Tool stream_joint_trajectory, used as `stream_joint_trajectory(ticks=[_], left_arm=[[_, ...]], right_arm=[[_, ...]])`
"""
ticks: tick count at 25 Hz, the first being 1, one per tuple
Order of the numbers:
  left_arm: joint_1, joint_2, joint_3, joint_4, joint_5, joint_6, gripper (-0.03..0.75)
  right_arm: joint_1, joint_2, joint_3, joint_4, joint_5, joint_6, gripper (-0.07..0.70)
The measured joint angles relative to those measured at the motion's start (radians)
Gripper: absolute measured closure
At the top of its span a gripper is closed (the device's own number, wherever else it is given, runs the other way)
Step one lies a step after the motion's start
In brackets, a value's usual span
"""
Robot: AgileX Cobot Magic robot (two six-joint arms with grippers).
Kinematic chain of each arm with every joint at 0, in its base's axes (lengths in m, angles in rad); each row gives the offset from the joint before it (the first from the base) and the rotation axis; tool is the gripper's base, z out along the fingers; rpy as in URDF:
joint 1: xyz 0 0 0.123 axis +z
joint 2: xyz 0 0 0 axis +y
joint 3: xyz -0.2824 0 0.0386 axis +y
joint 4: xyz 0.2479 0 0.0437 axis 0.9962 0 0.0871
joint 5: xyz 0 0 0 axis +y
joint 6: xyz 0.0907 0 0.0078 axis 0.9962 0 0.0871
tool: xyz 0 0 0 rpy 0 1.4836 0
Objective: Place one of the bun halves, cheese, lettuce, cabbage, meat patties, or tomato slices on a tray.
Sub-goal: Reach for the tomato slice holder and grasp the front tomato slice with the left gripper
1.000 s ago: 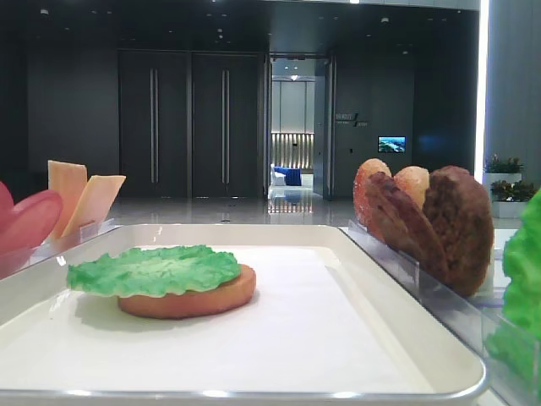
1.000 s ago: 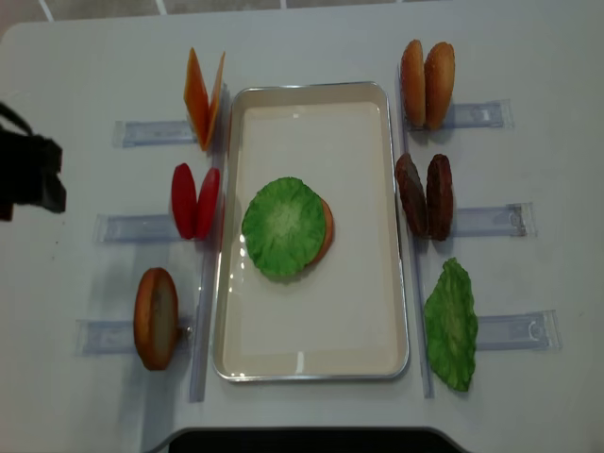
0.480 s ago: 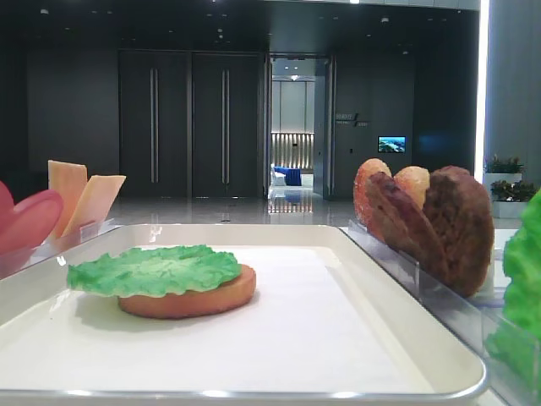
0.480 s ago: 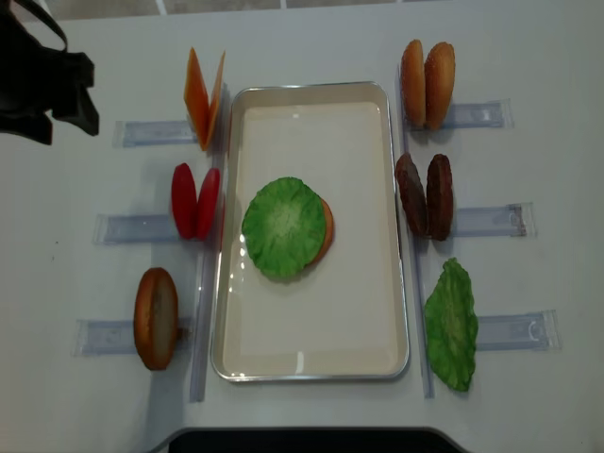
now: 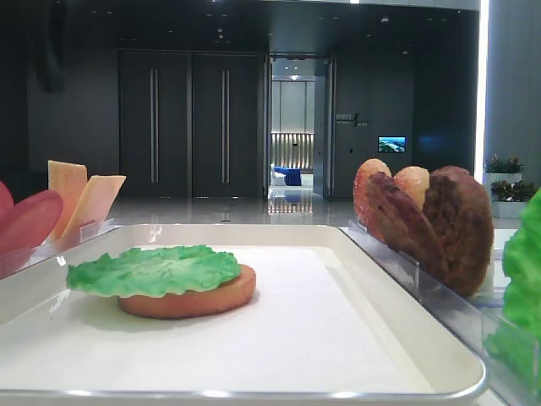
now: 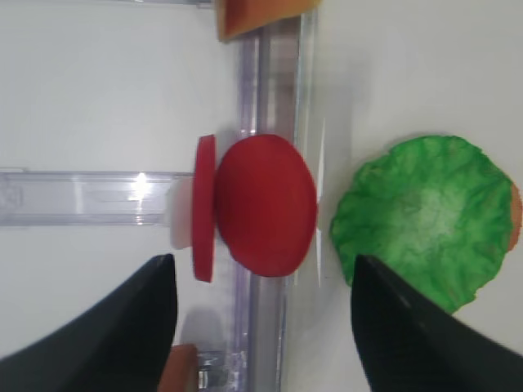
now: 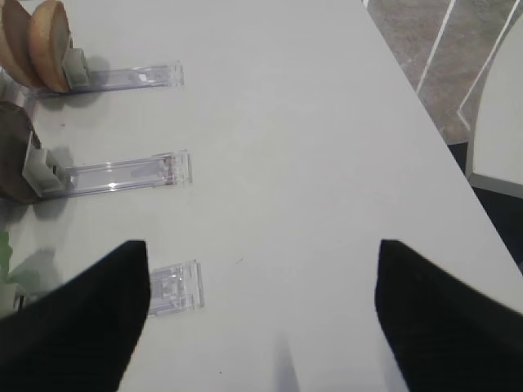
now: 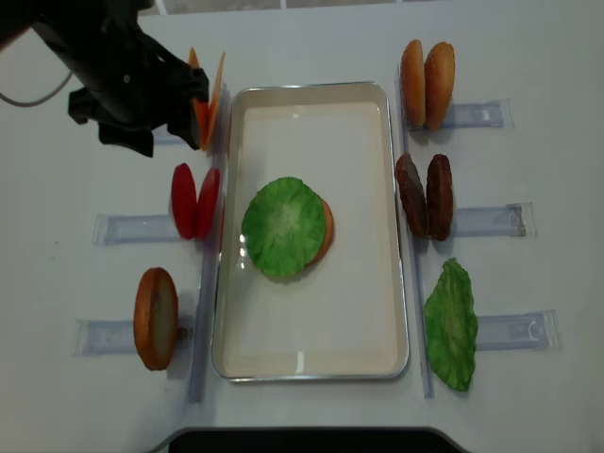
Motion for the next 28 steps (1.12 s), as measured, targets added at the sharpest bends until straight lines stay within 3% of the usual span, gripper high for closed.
stream_joint_trajectory(ticks=[8,22,28], left_arm=[[-0.043,0.064,0.000,0.024,-0.019,-0.090,0.209],[-0.043,0.206,0.000,0.014,-0.106,-0.098,0.209],[-0.043,0.249,0.000,0.005,-0.112,-0.098,0.209]], right_arm=[[0.000,0.000,0.000,0.000,0.000,0.000,0.093],[0.000,0.000,0.000,0.000,0.000,0.000,0.093],[0.000,0.000,0.000,0.000,0.000,0.000,0.093]])
